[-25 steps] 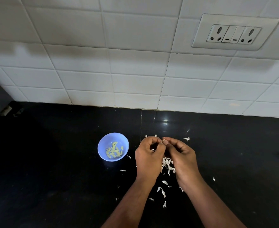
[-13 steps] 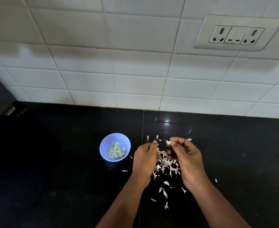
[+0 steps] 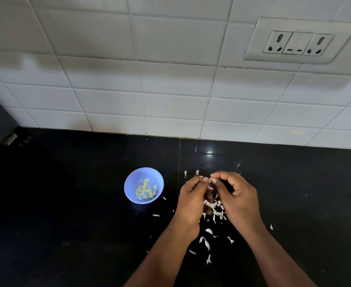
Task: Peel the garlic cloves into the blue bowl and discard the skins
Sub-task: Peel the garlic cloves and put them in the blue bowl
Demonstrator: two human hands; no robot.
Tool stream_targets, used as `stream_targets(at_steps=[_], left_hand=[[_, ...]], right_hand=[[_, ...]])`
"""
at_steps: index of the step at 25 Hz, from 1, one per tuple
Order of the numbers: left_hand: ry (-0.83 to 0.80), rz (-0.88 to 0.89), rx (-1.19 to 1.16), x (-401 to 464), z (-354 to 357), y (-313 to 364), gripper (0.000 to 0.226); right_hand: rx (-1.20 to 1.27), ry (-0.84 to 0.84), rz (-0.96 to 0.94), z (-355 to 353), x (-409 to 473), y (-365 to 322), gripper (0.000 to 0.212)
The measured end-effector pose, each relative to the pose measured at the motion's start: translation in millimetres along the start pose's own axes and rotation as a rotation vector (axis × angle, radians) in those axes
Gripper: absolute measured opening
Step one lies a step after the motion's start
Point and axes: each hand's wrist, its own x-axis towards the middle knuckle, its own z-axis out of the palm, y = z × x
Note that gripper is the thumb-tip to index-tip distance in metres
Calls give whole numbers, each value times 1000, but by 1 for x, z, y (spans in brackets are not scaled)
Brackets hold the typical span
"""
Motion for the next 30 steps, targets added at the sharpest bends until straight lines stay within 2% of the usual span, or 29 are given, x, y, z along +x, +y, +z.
stream_targets(at_steps=[5, 7, 9, 10, 11, 13, 15, 16, 18, 21, 24, 25, 26, 27, 30], left_hand=[[146, 108, 69, -5, 11, -12, 31], [207, 131, 59, -4, 13, -12, 43], [271, 125, 7, 0, 12, -11, 44], [294, 122, -2, 2, 10, -11, 43], [303, 133, 5, 4, 8, -11, 43], [280, 185, 55, 5, 5, -11, 41], [233, 246, 101, 3, 3, -10, 39], [205, 265, 109, 2, 2, -9, 36], [184, 285, 138, 1, 2, -9, 38], [220, 295, 169, 0, 4, -8, 47], [245, 271, 92, 0, 5, -12, 44], [246, 262, 67, 0, 4, -12, 43], [243, 261, 58, 0, 4, -13, 40], [234, 266, 59, 1, 4, -13, 37], [209, 292, 75, -3, 3, -9, 28]], right_hand=[[-179, 70, -187, 6, -3, 10, 17], [-259, 78, -300, 8, -8, 13, 13], [-309, 49, -419, 9, -13, 13, 12], [-278, 47, -405, 9, -14, 12, 13], [-209, 59, -314, 10, -14, 11, 15], [18, 74, 15, 9, -6, 5, 21], [343, -26, 299, 9, 2, -1, 20], [453, -86, 367, 8, 4, -4, 18], [481, -143, 382, 8, 7, -9, 14], [339, -84, 272, 10, 5, -7, 11], [-12, 13, -71, 12, -1, -4, 12], [-55, 25, -145, 14, -4, -4, 12], [-31, 33, -125, 16, -6, -4, 13], [68, 35, -28, 17, -6, -5, 14], [516, 76, 313, 20, 0, -5, 16]])
